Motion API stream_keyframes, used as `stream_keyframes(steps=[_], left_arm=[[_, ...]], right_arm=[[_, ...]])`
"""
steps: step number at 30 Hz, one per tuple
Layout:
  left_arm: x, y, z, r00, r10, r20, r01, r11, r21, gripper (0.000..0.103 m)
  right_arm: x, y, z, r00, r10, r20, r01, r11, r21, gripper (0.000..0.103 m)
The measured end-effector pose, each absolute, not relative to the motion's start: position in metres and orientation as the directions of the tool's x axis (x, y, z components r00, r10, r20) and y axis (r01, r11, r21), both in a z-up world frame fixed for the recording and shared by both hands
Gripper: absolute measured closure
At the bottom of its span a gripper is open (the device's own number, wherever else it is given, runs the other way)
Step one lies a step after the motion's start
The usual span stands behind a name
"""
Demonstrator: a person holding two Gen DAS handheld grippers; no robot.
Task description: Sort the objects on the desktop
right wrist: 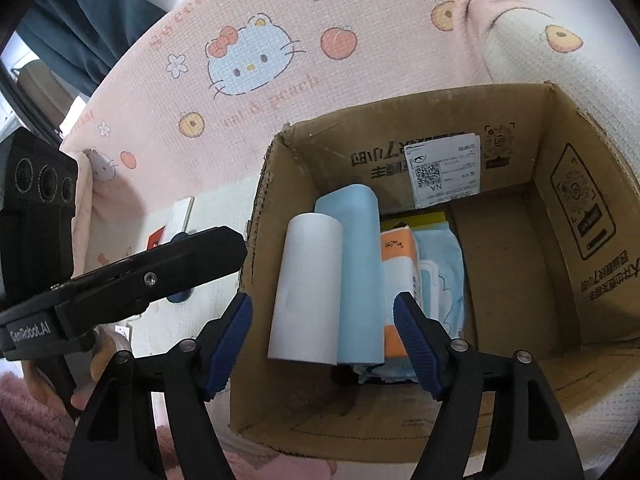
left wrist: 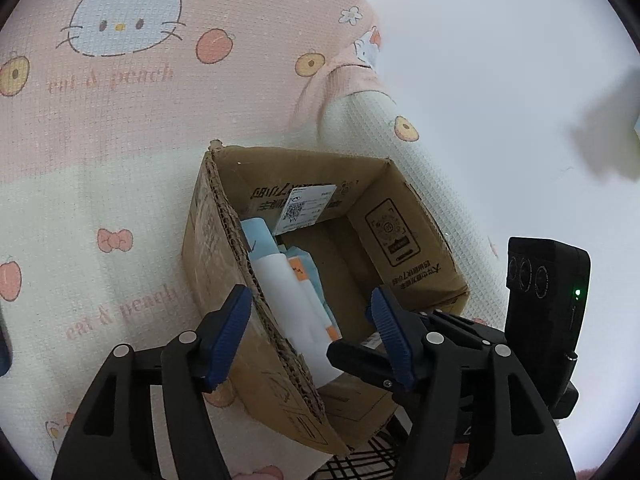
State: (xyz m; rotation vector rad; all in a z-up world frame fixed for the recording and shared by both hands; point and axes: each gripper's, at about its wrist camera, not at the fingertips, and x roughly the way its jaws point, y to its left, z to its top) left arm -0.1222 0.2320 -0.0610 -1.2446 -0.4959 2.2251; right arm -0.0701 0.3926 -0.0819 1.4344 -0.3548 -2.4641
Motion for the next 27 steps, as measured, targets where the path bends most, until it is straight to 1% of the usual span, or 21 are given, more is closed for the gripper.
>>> stream_keyframes(steps=[2,7,15,17,22,24,27], left_arm=[[-0.12,0.235,-0.058,-0.438,0.593,-0.676,-0.288,-0.805,-0.519,0.036],[-0.115,0.248,-0.047,-0.493,0.504,-0.709,-0.337,-0.862,-0.379,0.036],[-0.11,0.27,-0.043,-0.509,0.432,-0.745,-0.391,-0.887,-0.247,0.036],[-0.108,0.277,-0.042,-0.522,0.398,-0.754,-0.404,-0.894,-0.192,0.035],[-0.096,0.3,-0.04,-0.577,0.29,-0.763,-0.458,-0.889,0.008,0.035],[-0.092,0.307,-0.039,-0.585,0.283,-0.76,-0.477,-0.878,0.04,0.035],[-0.089,0.314,-0.033,-0.582,0.296,-0.757,-0.497,-0.867,0.042,0.035]], right_arm=[[-0.069,0.396,-0.082,-0.474,-0.336,-0.814,0.092,-0.938,0.334,0.031],[-0.061,0.404,-0.078,-0.479,-0.321,-0.817,0.072,-0.942,0.328,0.031],[-0.048,0.419,-0.067,-0.485,-0.262,-0.834,0.041,-0.96,0.277,0.029],[-0.043,0.422,-0.065,-0.485,-0.242,-0.841,0.032,-0.965,0.259,0.029],[-0.032,0.432,-0.062,-0.463,-0.185,-0.867,0.017,-0.98,0.2,0.029],[-0.028,0.434,-0.061,-0.457,-0.168,-0.873,0.018,-0.984,0.18,0.029],[-0.023,0.438,-0.06,-0.451,-0.152,-0.88,0.009,-0.986,0.165,0.029]])
